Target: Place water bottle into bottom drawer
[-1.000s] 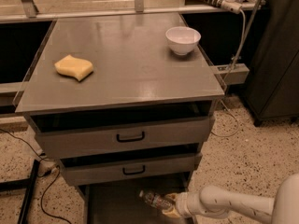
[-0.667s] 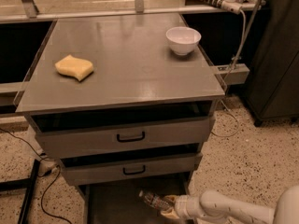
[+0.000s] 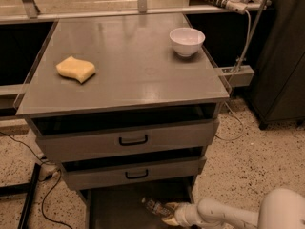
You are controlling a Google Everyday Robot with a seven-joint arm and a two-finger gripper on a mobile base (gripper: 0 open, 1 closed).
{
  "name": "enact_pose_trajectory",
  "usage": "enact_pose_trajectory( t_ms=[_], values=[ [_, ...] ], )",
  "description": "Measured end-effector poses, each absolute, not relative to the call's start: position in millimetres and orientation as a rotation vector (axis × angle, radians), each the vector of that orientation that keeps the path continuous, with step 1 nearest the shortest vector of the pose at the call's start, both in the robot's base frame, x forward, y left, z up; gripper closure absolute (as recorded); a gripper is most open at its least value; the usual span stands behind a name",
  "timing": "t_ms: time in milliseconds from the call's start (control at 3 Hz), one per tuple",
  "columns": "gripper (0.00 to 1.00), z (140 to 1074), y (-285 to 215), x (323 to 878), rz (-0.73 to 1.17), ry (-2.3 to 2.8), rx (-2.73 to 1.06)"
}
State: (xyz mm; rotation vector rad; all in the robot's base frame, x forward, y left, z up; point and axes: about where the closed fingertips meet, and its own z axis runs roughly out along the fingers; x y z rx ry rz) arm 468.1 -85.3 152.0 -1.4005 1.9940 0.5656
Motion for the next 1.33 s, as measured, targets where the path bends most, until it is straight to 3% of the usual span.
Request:
enact_pose_trajectory(
  t_ms=[333,667,1333],
  values=[
    [1.00,130.4,-82.9,472.1,0.549,2.035,-1.396],
    [0.81,129.8,-82.3,472.3,0.548,2.035,-1.397],
    [0.35,129.8,-82.2,472.2,0.549,2.035,-1.397]
  ],
)
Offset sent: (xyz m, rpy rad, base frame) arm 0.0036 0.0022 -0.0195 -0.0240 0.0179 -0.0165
